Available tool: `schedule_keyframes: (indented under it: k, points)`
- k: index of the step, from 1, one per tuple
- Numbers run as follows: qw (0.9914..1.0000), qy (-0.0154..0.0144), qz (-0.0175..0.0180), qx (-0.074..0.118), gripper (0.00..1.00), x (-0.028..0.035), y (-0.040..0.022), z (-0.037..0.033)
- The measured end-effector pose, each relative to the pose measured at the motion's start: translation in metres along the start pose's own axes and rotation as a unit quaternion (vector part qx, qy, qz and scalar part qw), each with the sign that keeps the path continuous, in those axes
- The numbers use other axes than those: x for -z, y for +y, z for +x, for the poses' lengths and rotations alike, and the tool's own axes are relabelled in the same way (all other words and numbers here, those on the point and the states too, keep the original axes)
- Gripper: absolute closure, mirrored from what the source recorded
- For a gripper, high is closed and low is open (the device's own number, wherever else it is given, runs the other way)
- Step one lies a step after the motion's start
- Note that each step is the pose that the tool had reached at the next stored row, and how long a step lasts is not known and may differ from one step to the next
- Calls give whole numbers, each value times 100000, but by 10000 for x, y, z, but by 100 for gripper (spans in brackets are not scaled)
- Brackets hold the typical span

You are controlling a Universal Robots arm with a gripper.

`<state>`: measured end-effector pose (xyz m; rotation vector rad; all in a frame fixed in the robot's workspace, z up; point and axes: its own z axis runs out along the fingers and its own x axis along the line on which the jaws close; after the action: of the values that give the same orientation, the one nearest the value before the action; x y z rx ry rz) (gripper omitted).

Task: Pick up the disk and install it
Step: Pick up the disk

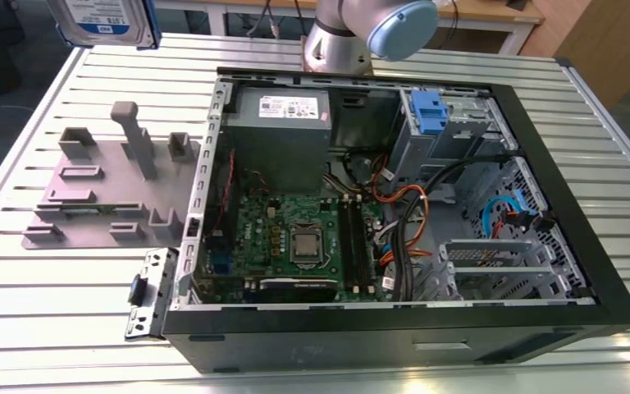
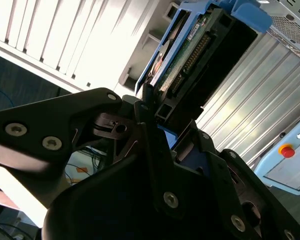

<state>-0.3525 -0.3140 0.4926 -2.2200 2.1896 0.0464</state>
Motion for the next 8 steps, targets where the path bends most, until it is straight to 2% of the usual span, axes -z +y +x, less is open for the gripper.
schedule_keyframes:
  k: [8]
  points:
    - [100000, 1, 2, 0, 64, 0, -45, 1]
